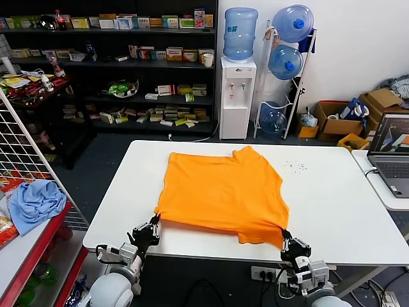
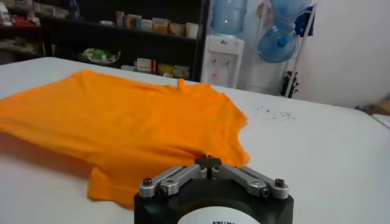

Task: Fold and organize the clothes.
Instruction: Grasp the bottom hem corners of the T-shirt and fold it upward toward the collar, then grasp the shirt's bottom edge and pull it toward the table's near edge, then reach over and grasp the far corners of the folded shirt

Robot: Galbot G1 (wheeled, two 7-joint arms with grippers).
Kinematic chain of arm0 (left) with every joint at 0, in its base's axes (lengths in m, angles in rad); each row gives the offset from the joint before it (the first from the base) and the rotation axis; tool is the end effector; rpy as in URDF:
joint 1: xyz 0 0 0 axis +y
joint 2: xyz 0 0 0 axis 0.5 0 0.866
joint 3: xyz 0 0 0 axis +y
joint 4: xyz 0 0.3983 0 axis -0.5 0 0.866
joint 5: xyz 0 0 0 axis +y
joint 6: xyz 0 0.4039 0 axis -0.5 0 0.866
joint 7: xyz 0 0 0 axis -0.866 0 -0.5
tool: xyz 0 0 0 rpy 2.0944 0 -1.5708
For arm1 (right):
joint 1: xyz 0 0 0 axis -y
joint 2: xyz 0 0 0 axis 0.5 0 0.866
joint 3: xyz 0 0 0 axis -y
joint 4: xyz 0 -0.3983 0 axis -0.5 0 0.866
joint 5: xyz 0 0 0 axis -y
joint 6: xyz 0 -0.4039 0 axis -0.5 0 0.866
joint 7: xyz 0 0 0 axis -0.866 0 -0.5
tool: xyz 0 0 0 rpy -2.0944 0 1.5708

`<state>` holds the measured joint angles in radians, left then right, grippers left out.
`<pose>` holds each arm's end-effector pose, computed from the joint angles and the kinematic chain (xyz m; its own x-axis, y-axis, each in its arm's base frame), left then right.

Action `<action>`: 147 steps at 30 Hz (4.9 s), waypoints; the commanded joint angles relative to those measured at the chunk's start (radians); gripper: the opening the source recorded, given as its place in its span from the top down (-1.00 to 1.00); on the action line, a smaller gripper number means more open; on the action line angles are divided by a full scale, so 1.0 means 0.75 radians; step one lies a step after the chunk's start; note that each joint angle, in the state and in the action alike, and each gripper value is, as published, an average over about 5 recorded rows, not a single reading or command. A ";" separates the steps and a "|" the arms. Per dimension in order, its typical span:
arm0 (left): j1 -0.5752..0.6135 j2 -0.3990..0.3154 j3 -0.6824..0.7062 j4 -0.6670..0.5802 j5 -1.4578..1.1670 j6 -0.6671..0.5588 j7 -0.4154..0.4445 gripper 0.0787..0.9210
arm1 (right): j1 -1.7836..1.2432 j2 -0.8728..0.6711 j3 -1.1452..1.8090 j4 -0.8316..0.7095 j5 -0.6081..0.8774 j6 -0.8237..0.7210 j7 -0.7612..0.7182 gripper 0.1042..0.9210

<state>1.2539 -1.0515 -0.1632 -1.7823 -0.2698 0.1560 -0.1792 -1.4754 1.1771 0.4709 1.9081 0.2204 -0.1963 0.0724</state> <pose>0.2916 0.0347 -0.4099 -0.9324 0.2037 0.2986 0.2654 0.9467 0.1827 0.2416 -0.0830 -0.3874 -0.9476 -0.0721 0.3111 -0.1197 0.9833 -0.1369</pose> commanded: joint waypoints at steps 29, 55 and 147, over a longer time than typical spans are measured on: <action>-0.500 -0.046 0.255 0.412 -0.017 -0.022 0.033 0.84 | 0.707 -0.013 -0.246 -0.641 0.085 -0.013 -0.023 0.77; -0.381 -0.003 0.177 0.342 -0.213 0.050 0.007 -0.76 | 0.310 -0.161 -0.051 -0.324 0.105 -0.199 -0.087 -0.76; -0.954 -0.142 0.397 0.749 -0.405 0.210 0.021 -0.77 | 1.115 -0.244 -0.310 -0.892 0.460 -0.260 -0.096 -0.76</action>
<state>0.8860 -1.0195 -0.0053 -1.6097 -0.5401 0.2819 -0.1593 -1.0092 0.9457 0.3715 1.5869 0.5391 -0.3904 0.0305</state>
